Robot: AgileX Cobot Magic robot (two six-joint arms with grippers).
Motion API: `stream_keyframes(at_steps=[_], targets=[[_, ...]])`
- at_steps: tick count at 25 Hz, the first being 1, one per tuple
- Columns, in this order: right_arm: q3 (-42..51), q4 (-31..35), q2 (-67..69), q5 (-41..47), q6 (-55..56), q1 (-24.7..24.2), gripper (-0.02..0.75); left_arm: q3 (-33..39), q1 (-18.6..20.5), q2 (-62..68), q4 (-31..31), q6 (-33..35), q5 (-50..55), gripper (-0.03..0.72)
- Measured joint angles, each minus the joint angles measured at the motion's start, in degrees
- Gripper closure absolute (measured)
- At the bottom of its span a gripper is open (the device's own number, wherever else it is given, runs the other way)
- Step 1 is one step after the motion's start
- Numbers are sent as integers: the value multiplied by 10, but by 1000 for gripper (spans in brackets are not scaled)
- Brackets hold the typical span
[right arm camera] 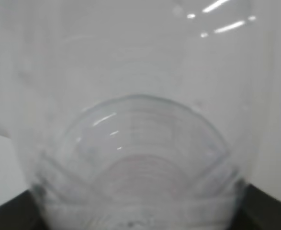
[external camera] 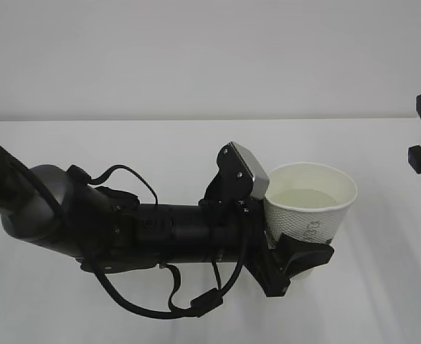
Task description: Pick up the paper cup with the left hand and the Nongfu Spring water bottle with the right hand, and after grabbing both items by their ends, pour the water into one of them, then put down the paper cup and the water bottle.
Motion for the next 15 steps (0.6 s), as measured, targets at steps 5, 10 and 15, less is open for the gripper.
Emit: stream_keyframes(at_steps=[5, 10, 15], targets=[[0, 0, 0, 0, 107, 0, 244, 0, 0, 0, 0, 0, 0, 196], [0, 0, 0, 0, 173, 0, 244, 0, 0, 0, -1, 0, 0, 196], [0, -6, 8, 1, 223, 0, 244, 0, 0, 0, -1, 0, 0, 196]])
